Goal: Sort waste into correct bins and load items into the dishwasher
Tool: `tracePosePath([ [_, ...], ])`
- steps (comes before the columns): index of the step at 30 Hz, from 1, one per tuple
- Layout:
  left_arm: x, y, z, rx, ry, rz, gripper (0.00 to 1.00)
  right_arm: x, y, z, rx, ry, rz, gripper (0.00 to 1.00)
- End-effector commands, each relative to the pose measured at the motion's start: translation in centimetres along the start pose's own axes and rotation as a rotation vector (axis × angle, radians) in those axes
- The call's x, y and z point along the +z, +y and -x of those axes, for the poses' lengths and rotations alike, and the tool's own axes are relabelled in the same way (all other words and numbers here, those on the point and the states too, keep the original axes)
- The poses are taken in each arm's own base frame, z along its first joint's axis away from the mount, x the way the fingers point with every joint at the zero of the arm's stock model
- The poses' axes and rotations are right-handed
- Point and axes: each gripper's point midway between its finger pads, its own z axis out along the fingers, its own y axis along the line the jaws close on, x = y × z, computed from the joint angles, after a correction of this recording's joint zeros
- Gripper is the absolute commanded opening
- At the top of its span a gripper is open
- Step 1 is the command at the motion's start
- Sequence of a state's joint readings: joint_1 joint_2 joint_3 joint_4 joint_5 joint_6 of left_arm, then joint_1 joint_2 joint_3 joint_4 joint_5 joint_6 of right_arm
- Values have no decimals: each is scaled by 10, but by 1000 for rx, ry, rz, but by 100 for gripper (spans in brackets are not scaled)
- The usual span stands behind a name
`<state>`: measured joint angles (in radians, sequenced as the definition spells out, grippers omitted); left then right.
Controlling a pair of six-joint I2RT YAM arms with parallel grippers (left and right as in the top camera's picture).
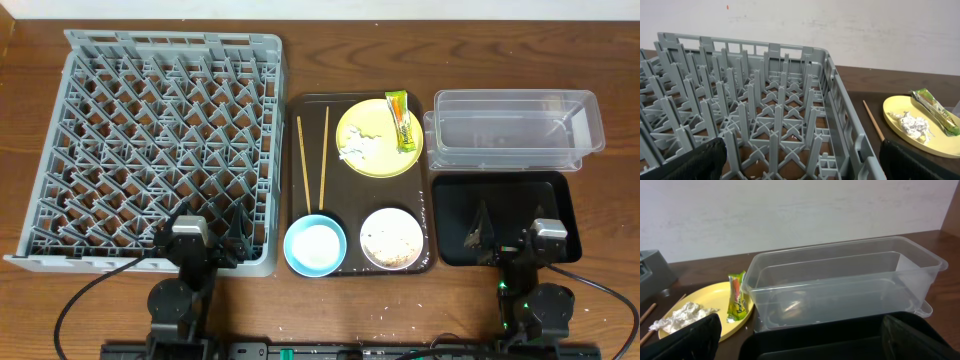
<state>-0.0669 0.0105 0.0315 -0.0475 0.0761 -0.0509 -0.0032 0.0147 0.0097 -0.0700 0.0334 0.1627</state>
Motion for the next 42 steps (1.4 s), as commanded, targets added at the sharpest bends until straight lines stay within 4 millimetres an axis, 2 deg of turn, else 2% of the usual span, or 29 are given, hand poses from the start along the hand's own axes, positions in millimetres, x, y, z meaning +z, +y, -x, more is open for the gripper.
tracePosePath([
  [1, 2, 2, -16, 4, 37, 2, 98, 0, 0, -1, -15, 0, 1, 99],
  [19, 2, 3, -11, 9, 19, 8, 98, 0, 0, -1, -14, -1, 2, 99],
  [23, 2, 2, -8, 9, 4, 5, 98, -1, -10, 17, -10, -76, -60, 99],
  [28, 2, -4, -15, -1, 38, -34, 98, 0, -12, 2, -14, -18, -68, 99],
  [29, 2, -5, -16, 0, 41, -39, 98, 0, -11, 3, -9, -20, -64, 99],
  [30, 2, -7, -17, -18, 46, -48, 98, 0, -3, 3, 46, -19, -18, 99],
  [32, 2, -13, -6, -37, 5, -83, 98, -1, 17, 5, 104, -14, 99, 99],
  [33, -1, -31, 8, -36, -45, -185, 98, -4, 37, 10, 101, -23, 213, 99],
  [35, -4, -39, 21, -45, -85, -230, 98, -12, 57, 24, 91, -48, 327, 99],
  [36, -6, -40, 28, -53, -95, -232, 98, -15, 61, 30, 88, -54, 350, 99],
  [39, -12, -44, 47, -61, -83, -239, 98, -27, 74, 67, 81, -74, 395, 99],
  [42, -16, -46, 65, -75, 18, -226, 98, -32, 84, 101, 84, -35, 416, 99],
])
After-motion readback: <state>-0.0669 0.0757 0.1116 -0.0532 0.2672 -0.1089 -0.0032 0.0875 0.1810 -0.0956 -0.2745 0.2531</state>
